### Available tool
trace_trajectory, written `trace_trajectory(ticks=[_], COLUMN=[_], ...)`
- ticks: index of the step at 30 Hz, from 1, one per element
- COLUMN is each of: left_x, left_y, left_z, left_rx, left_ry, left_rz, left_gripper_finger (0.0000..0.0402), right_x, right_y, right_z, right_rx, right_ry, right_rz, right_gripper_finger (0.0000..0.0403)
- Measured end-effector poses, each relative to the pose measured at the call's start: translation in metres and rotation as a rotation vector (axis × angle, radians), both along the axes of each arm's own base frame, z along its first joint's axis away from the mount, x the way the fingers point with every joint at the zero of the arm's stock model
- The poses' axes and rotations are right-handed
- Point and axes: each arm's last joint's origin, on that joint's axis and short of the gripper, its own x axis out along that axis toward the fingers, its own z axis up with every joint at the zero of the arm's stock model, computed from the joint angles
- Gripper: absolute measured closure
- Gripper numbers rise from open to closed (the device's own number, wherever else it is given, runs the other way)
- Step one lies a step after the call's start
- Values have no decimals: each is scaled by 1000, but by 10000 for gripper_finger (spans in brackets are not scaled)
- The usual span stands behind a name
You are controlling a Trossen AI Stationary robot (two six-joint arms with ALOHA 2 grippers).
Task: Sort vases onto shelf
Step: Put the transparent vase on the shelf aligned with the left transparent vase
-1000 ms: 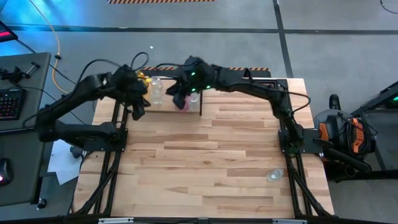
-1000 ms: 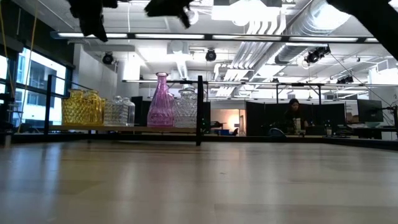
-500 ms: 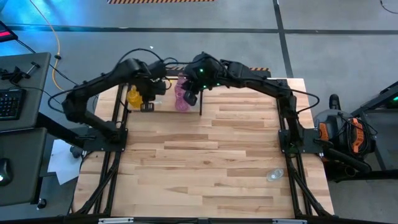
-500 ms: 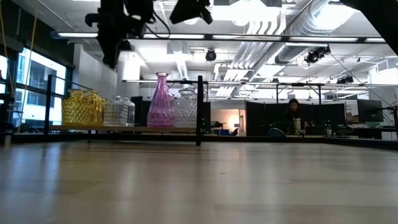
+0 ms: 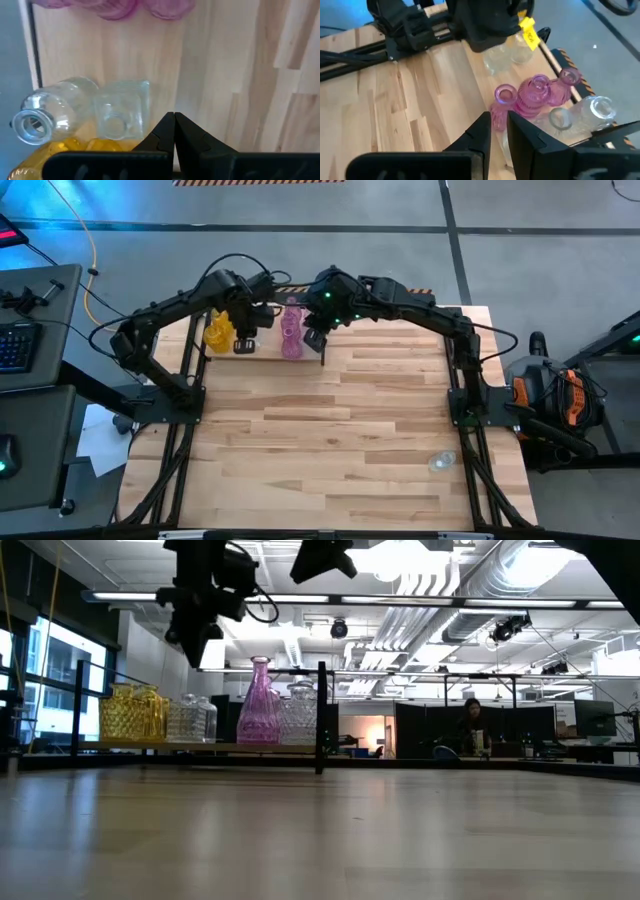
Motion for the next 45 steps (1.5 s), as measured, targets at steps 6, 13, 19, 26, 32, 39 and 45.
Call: trace_trajectory(ticks=[6, 13, 19, 26, 32, 39, 45], left_x=[-11, -19, -20, -22, -26, -26, -26], left_y=[6, 0, 0, 6, 12, 17, 15], left_z=[-23, -40, -55, -60, -60, -60, -60], left_rx=[-56, -94, -80, -55, -26, -9, -44], left_ry=[7, -45, -22, -39, -35, -55, -78], left_rz=[50, 30, 5, 16, 43, 57, 61], left_gripper_finger=[401, 401, 401, 401, 401, 401, 402], right_x=[-12, -25, -26, -26, -26, -26, -26], right_y=[2, 3, 1, 1, 1, 1, 1], right_z=[14, 26, 28, 28, 28, 28, 28], right_rx=[-44, -85, -84, -82, -82, -82, -82], right_ry=[-16, -30, -37, -38, -38, -38, -37], right_rz=[-42, -96, -108, -110, -110, -110, -109], right_gripper_finger=[359, 359, 359, 359, 359, 359, 359])
